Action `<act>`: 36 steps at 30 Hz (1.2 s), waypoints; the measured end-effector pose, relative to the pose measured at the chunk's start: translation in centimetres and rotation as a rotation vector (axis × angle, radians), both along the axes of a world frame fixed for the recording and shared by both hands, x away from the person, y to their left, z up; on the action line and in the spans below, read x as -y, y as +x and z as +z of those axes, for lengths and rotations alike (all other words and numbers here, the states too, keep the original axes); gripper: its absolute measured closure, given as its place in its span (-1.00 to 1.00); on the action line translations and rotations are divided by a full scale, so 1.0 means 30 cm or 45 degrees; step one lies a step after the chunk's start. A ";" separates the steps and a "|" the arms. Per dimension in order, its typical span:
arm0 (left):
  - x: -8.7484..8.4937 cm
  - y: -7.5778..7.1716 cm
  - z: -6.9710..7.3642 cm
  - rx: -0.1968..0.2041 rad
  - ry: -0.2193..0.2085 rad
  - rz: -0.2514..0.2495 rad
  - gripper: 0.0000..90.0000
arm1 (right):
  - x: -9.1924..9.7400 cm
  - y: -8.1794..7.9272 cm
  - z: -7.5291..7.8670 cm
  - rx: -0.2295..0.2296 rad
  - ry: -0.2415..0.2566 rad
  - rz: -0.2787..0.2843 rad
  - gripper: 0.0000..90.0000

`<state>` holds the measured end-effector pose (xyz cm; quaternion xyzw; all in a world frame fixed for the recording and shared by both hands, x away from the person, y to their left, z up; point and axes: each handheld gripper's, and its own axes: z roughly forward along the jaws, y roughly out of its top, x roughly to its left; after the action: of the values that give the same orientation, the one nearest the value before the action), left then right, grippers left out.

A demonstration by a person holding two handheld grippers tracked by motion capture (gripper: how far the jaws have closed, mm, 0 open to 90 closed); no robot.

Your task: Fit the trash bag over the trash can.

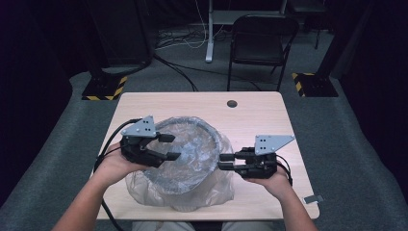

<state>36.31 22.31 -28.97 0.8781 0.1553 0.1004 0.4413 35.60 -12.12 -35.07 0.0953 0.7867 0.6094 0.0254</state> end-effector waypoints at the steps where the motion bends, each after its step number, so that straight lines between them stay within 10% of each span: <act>1: 0.004 0.002 -0.002 -0.005 0.005 -0.004 -0.09 | 0.002 0.001 -0.003 -0.002 -0.001 -0.001 0.64; 31: 0.074 0.037 -0.047 -0.151 0.281 -0.032 -0.07 | 0.013 -0.007 -0.070 0.003 0.012 -0.053 0.92; 36: 0.071 0.031 0.026 -0.092 0.298 -0.007 -0.05 | 0.013 -0.010 -0.067 0.014 0.017 -0.057 0.92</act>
<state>37.23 20.18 -28.20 0.9271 0.1561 0.0849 0.3301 35.32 -12.51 -37.08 0.1095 0.7801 0.6145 0.0428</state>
